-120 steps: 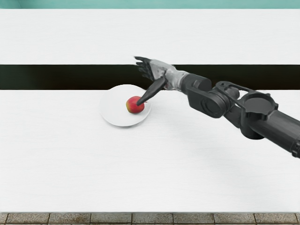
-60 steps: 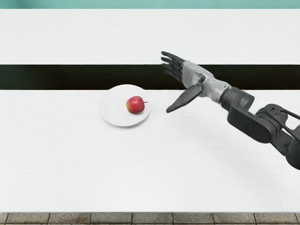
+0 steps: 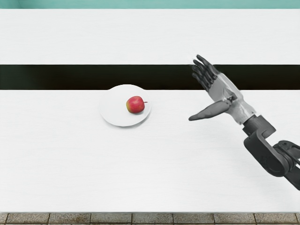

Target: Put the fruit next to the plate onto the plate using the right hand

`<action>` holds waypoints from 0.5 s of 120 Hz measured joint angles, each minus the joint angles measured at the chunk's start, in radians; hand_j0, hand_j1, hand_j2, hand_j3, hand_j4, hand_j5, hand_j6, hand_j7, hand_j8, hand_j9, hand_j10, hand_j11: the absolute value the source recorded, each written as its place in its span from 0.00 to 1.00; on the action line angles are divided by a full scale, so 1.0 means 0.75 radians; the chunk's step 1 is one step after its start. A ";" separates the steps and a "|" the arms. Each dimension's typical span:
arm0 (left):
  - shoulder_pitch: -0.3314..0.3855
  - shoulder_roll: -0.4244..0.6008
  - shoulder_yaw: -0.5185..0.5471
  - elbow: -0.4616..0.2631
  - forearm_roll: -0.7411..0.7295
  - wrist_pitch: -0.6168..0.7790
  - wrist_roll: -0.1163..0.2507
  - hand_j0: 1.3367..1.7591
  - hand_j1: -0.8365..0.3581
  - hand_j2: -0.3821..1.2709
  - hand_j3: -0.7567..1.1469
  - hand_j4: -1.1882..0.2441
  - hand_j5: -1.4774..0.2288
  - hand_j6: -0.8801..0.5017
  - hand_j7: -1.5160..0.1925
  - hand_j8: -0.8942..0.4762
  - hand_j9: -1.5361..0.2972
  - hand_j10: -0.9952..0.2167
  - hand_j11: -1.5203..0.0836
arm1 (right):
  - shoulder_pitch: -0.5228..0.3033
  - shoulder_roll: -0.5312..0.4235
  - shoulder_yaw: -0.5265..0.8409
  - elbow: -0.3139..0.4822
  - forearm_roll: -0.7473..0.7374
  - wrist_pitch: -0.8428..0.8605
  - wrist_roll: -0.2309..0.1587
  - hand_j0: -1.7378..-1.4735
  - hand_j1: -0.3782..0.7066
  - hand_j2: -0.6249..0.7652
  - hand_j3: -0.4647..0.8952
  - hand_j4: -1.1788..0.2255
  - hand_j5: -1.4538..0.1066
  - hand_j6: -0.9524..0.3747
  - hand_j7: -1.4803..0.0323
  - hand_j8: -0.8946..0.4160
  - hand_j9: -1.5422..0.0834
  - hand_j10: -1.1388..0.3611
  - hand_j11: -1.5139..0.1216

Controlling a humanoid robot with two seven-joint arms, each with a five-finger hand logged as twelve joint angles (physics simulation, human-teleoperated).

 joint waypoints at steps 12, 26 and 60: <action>0.000 0.000 0.000 0.000 0.000 0.000 0.000 0.76 0.98 0.23 0.40 0.82 0.86 0.63 0.88 0.64 0.83 0.81 0.94 | -0.046 -0.034 0.007 -0.011 -0.001 0.000 0.011 0.30 0.03 0.45 0.34 0.84 0.93 0.72 0.98 0.68 0.95 0.76 0.93; 0.000 0.000 0.000 0.000 0.000 0.000 0.000 0.76 0.98 0.23 0.40 0.82 0.86 0.63 0.88 0.64 0.83 0.81 0.94 | -0.086 -0.077 0.006 -0.040 -0.001 0.000 0.016 0.30 0.03 0.45 0.34 0.84 0.93 0.72 0.98 0.68 0.95 0.76 0.93; 0.000 0.000 0.000 0.000 0.000 0.000 0.000 0.76 0.98 0.23 0.40 0.82 0.86 0.63 0.88 0.64 0.83 0.81 0.94 | -0.134 -0.234 0.018 -0.100 0.001 0.089 0.018 0.30 0.03 0.45 0.34 0.84 0.93 0.72 0.98 0.68 0.95 0.76 0.93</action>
